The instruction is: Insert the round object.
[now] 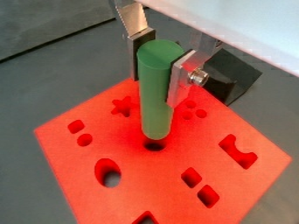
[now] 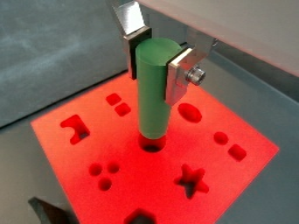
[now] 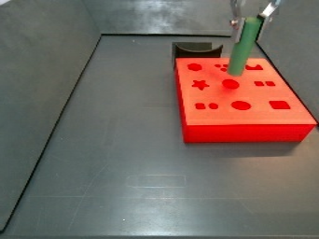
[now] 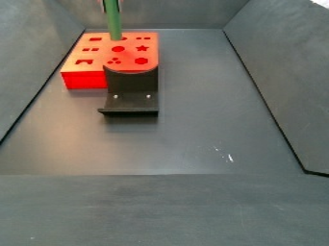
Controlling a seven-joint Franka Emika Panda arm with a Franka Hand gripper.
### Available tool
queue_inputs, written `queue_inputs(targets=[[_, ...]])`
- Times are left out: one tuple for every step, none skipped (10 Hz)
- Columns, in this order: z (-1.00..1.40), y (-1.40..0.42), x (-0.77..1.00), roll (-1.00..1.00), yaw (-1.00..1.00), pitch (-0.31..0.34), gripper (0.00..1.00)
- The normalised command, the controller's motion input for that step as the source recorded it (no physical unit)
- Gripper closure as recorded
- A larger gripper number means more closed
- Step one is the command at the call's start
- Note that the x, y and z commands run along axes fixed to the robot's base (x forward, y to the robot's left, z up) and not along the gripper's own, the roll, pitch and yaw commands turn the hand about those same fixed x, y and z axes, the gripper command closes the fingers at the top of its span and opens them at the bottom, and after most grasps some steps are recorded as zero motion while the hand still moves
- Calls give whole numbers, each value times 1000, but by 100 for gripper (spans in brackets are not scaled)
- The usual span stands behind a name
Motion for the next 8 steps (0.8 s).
queue_inputs(targets=[[-251,129,-49,0,-103,0,100],[-229,51,-86,0,-126,0,100],[-157,0,0,0,-23,1,100],[-160,0,131,0,0,4,100],[-163,0,134,0,0,6,100],[-154,0,111,0,-11,4,100],[-163,-46,183,6,-137,0,100],[-146,-117,257,60,-189,0,100]])
